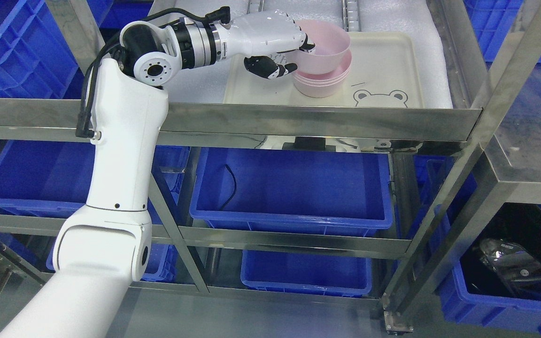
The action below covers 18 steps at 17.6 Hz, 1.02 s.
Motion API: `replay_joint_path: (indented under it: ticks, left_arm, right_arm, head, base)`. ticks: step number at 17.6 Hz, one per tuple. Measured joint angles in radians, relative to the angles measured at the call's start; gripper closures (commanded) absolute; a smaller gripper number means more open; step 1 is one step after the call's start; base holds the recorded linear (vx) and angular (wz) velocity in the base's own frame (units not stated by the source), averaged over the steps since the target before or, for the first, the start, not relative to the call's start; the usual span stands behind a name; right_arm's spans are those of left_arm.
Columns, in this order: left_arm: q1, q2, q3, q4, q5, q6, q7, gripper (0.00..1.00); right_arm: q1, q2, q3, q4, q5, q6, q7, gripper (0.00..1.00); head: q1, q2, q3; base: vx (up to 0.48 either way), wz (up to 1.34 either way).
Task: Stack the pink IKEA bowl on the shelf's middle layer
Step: 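Lower the pink bowl onto the pink bowl on the tray, then open the left hand to release the stacked bowl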
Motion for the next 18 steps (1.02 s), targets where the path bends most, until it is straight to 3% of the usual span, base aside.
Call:
replay_joint_path:
  ticks: [12, 18]
  left_arm:
    - [-0.023, -0.024, -0.024, 0.053, -0.054, 0.000, 0.021, 0.95]
    - [-0.052, -0.041, -0.022, 0.094, -0.059, 0.000, 0.037, 0.78]
  right_arm:
    - [0.000, 0.000, 0.000, 0.000, 0.000, 0.000, 0.000, 0.00]
    - [0.000, 0.000, 0.000, 0.000, 0.000, 0.000, 0.000, 0.00]
  head:
    - [0.0000, 0.000, 0.000]
    - [0.0000, 0.000, 0.000]
  base:
    - [0.000, 0.00]
    - [0.000, 0.00]
